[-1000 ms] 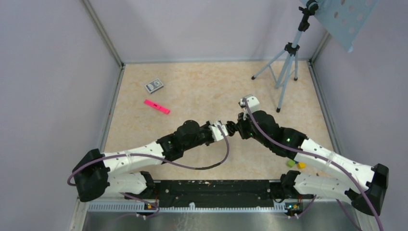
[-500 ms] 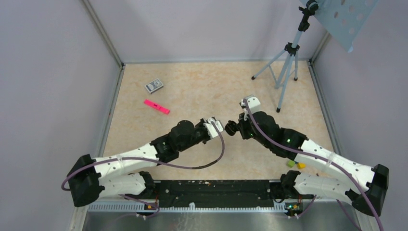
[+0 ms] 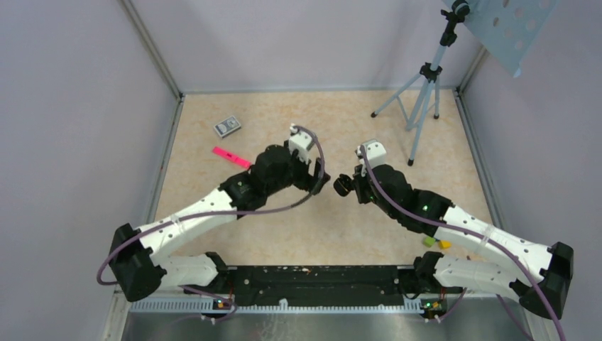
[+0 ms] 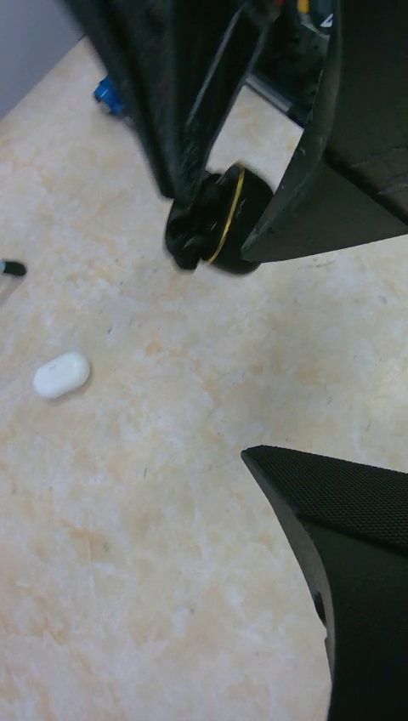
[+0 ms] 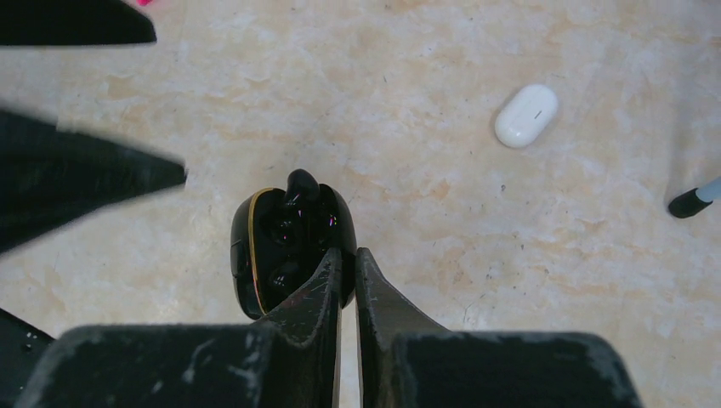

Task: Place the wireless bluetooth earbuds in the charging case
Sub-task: Pass from the right arm to the left

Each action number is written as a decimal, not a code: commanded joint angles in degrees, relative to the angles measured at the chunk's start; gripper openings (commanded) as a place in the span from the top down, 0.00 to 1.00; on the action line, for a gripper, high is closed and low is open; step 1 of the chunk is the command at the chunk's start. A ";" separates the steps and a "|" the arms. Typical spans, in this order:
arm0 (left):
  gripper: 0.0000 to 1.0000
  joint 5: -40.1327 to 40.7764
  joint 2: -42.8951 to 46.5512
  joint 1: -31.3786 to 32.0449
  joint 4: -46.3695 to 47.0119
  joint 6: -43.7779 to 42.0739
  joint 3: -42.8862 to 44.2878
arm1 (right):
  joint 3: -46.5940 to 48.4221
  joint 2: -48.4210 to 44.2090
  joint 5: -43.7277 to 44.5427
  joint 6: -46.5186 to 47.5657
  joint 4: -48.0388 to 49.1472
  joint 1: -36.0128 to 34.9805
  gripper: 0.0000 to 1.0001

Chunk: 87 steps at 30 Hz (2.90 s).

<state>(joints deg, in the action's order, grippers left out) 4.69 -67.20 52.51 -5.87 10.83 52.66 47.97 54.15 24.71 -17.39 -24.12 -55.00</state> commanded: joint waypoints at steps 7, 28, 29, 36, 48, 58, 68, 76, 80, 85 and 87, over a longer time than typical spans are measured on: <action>0.30 -32.09 -13.70 -17.43 -8.70 11.38 15.57 | 1.07 -0.88 0.43 2.65 4.07 -0.46 1.00; 0.20 -48.06 -15.93 -19.08 -2.00 14.85 14.66 | 2.01 -0.05 2.20 2.31 2.28 -0.49 1.00; 0.18 -45.82 -15.27 -19.25 -1.92 17.29 13.75 | 2.35 0.25 3.06 2.27 2.03 -0.46 1.00; 0.07 -42.22 -8.72 -18.98 13.57 41.31 -0.26 | 4.58 3.82 9.02 1.24 0.61 -0.65 1.00; 0.14 -36.59 -10.29 -16.49 24.93 63.41 -7.77 | 5.78 6.24 9.66 0.86 2.55 -1.45 1.00; 0.17 -39.17 -16.13 -14.29 26.22 66.12 -5.14 | 5.73 5.63 9.83 0.76 1.73 -1.95 1.00; 0.31 -38.46 -16.75 -14.19 27.49 67.89 -6.69 | 5.67 5.00 10.30 0.92 1.45 -2.59 1.00; 0.35 -38.67 -17.30 -14.19 27.59 67.92 -6.13 | 5.49 4.89 10.58 0.69 1.44 -3.00 1.00; 0.40 -38.72 -17.52 -14.12 27.59 67.91 -6.33 | 5.40 4.94 10.61 0.73 1.70 -3.10 1.00; 0.44 -38.78 -17.60 -14.10 27.31 67.73 -6.17 | 5.23 4.82 10.70 0.61 1.58 -3.26 1.00; 0.46 -38.75 -17.70 -14.10 27.18 67.73 -6.15 | 5.23 4.66 10.82 0.64 1.55 -3.30 1.00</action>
<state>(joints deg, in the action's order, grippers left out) -33.61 -84.75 38.22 19.33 78.78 45.01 50.72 60.71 34.06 -16.25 -23.66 -57.28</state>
